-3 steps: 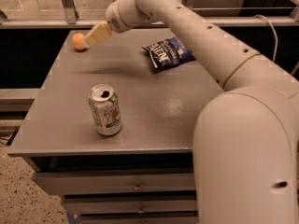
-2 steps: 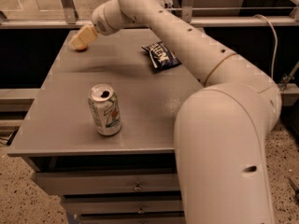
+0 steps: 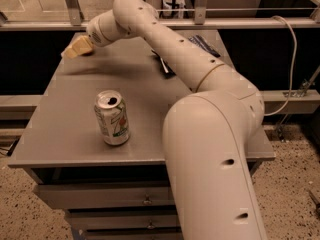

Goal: Pick orange

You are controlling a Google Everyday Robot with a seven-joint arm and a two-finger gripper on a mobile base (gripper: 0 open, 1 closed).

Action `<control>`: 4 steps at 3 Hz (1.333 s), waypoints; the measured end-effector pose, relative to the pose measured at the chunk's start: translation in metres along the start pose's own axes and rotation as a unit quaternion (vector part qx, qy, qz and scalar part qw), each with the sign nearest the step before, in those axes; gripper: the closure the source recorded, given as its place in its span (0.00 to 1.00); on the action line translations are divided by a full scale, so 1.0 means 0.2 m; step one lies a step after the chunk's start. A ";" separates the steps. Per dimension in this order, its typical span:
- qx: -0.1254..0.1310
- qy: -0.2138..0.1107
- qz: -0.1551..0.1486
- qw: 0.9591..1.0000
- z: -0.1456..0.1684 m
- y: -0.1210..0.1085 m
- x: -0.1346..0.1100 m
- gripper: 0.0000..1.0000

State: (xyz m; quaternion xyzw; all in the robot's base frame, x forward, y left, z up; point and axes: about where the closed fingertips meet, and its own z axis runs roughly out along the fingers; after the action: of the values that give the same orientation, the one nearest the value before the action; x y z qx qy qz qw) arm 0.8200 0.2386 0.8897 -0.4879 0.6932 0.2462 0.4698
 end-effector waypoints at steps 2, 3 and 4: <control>-0.002 0.007 0.051 0.999 0.16 -0.05 0.09 0.14; 0.009 0.014 0.072 0.997 0.19 -0.11 0.13 0.38; 0.021 0.007 0.089 0.996 0.16 -0.16 0.15 0.69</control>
Offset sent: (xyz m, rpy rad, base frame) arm 0.0435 0.0080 -0.0392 0.0351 0.1433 -0.1041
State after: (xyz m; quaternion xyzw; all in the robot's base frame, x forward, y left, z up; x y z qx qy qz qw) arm 0.8607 0.2381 0.8517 -0.4166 0.7421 0.2690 0.4510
